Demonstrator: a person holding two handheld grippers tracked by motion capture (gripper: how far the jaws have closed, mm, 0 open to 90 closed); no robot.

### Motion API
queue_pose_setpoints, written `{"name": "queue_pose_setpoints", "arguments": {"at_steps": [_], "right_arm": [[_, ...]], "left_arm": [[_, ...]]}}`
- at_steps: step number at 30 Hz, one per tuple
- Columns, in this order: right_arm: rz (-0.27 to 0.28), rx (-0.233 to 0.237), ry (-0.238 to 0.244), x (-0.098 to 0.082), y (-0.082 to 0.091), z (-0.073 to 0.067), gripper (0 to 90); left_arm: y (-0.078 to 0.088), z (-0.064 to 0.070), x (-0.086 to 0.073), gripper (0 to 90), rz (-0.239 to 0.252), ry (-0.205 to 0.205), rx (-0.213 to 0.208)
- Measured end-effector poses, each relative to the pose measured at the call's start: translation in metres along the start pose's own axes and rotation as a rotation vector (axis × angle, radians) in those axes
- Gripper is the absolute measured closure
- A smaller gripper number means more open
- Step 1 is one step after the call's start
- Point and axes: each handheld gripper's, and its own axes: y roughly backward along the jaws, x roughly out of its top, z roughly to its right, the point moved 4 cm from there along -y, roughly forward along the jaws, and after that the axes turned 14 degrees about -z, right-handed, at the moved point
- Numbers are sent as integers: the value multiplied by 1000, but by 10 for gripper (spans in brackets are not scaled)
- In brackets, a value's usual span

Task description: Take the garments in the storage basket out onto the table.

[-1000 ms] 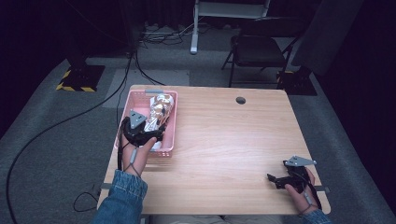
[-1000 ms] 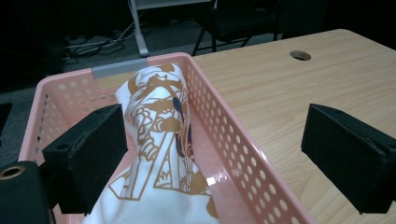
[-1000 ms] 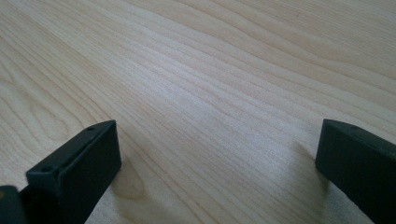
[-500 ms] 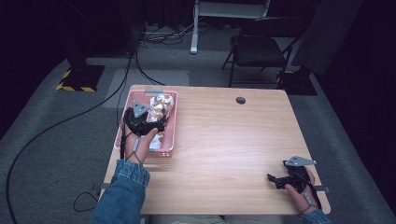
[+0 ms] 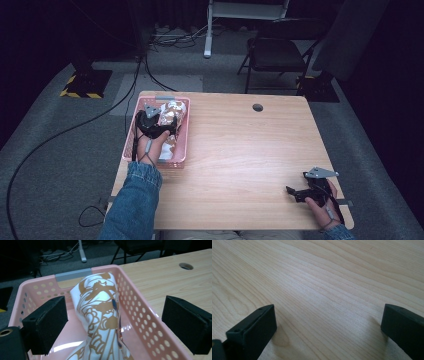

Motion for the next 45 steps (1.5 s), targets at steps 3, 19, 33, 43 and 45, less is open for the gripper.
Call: {"name": "queue_pose_setpoints", "arguments": {"at_steps": [3,19,33,43,45], "right_arm": [[0,0,0,0,0,0,0],[0,0,0,0,0,0,0],[0,0,0,0,0,0,0],[0,0,-1,0,0,0,0],[0,0,-1,0,0,0,0]], "left_arm": [[-8,-5,-2,62,-16,16,9],[-48,-13,-10,69,-134,37,0],[-70,-15,-18,85,-236,49,-3],[-81,-10,-20,258,-298,9,-30],[-83,-9,-21,281,-309,6,-31]]}}
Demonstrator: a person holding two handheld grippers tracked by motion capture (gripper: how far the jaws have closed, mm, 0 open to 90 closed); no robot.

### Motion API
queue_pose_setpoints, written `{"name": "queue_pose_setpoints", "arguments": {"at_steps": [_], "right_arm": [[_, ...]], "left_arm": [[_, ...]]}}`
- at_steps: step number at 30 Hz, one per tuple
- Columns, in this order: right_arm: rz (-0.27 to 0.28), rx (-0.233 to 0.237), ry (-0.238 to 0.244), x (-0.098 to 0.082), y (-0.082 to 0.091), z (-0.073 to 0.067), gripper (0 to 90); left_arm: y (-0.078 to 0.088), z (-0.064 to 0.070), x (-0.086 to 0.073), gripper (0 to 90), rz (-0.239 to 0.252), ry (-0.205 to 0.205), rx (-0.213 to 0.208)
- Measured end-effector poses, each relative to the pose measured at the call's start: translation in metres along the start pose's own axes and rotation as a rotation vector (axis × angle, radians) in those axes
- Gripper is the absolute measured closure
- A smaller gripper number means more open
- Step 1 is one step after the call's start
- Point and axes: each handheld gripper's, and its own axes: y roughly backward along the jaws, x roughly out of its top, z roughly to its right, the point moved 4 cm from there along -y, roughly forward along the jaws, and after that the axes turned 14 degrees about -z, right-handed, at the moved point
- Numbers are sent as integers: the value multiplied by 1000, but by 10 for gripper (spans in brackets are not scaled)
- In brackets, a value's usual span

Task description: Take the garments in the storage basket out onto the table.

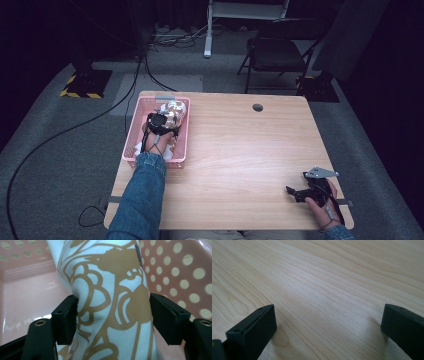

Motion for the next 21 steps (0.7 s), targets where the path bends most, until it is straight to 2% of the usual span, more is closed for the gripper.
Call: {"name": "queue_pose_setpoints", "arguments": {"at_steps": [7,8,13,18,21], "right_arm": [[0,0,0,0,0,0,0],[0,0,0,0,0,0,0],[0,0,0,0,0,0,0],[0,0,0,0,0,0,0],[0,0,0,0,0,0,0]], "left_arm": [[-8,-1,-4,341,-30,-13,6],[-8,-2,-5,336,-37,-9,18],[-10,-1,-6,384,-44,28,4],[-7,-1,-6,521,-47,43,1],[-6,-1,-5,566,-49,55,7]]}}
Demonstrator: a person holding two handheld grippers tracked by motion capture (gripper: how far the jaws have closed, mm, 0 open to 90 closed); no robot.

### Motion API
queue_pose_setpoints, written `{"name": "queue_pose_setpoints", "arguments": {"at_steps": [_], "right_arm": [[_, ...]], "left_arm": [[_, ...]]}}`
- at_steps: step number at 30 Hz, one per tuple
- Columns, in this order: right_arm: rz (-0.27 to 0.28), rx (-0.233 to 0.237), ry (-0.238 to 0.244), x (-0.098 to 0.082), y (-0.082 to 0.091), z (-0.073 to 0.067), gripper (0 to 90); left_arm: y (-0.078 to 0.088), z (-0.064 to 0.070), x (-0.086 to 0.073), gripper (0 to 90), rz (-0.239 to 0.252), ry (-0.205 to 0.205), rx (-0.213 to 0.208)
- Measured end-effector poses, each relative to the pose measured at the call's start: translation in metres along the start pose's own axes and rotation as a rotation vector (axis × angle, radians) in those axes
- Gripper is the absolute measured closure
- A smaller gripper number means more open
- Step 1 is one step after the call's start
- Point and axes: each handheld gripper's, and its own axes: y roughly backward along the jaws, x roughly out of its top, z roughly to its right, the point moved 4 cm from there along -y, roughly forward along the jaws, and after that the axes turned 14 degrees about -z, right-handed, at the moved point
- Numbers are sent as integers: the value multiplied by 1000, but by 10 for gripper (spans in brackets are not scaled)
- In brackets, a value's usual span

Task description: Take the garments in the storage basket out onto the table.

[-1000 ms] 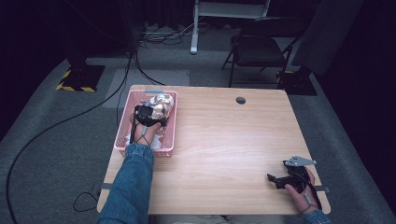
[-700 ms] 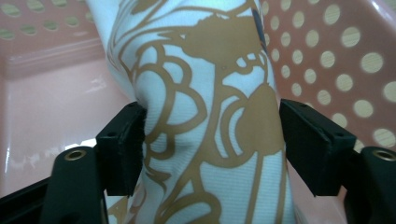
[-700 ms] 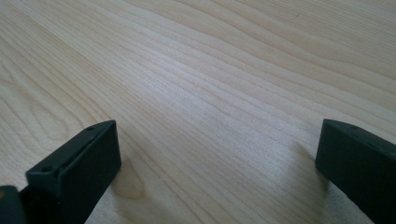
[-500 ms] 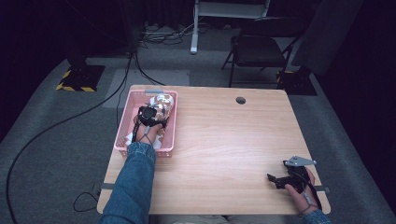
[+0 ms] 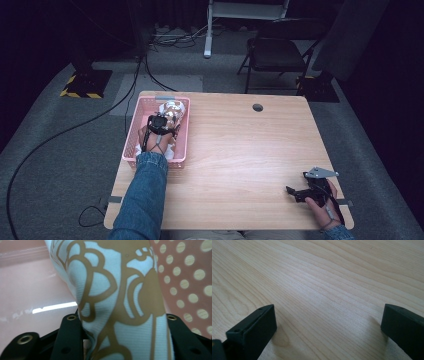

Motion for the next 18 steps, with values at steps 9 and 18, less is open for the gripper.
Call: {"name": "queue_pose_setpoints", "arguments": {"at_steps": [9,18], "right_arm": [[0,0,0,0,0,0,0],[0,0,0,0,0,0,0]], "left_arm": [[2,-2,0,593,-1,2,-14],[11,2,1,597,-2,-20,36]]}}
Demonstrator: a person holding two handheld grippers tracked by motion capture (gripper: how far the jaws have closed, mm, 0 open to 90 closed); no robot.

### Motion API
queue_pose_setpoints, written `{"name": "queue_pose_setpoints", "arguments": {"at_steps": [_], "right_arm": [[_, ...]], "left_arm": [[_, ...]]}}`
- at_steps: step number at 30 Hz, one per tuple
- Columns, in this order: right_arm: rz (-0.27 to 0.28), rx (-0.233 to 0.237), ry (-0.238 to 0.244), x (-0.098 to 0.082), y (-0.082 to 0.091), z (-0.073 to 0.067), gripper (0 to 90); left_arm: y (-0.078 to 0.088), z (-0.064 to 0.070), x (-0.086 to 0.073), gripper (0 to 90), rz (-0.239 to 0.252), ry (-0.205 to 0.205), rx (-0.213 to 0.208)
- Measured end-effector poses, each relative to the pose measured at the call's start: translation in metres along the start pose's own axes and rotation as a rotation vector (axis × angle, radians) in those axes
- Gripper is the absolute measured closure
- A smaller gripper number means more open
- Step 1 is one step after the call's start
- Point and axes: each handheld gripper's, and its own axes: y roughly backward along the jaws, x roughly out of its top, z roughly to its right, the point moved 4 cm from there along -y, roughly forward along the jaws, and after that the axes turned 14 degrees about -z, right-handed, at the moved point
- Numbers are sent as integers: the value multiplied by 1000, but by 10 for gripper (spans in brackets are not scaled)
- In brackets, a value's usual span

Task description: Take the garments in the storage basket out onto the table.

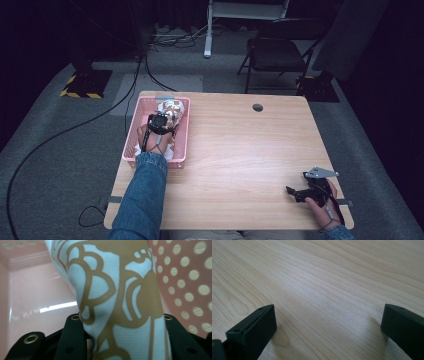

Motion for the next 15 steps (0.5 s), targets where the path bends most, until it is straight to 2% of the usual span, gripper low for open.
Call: {"name": "queue_pose_setpoints", "arguments": {"at_steps": [7,15], "right_arm": [[0,0,0,0,0,0,0],[0,0,0,0,0,0,0]], "left_arm": [[15,0,3,597,61,10,7],[30,7,7,596,82,-2,-12]]}}
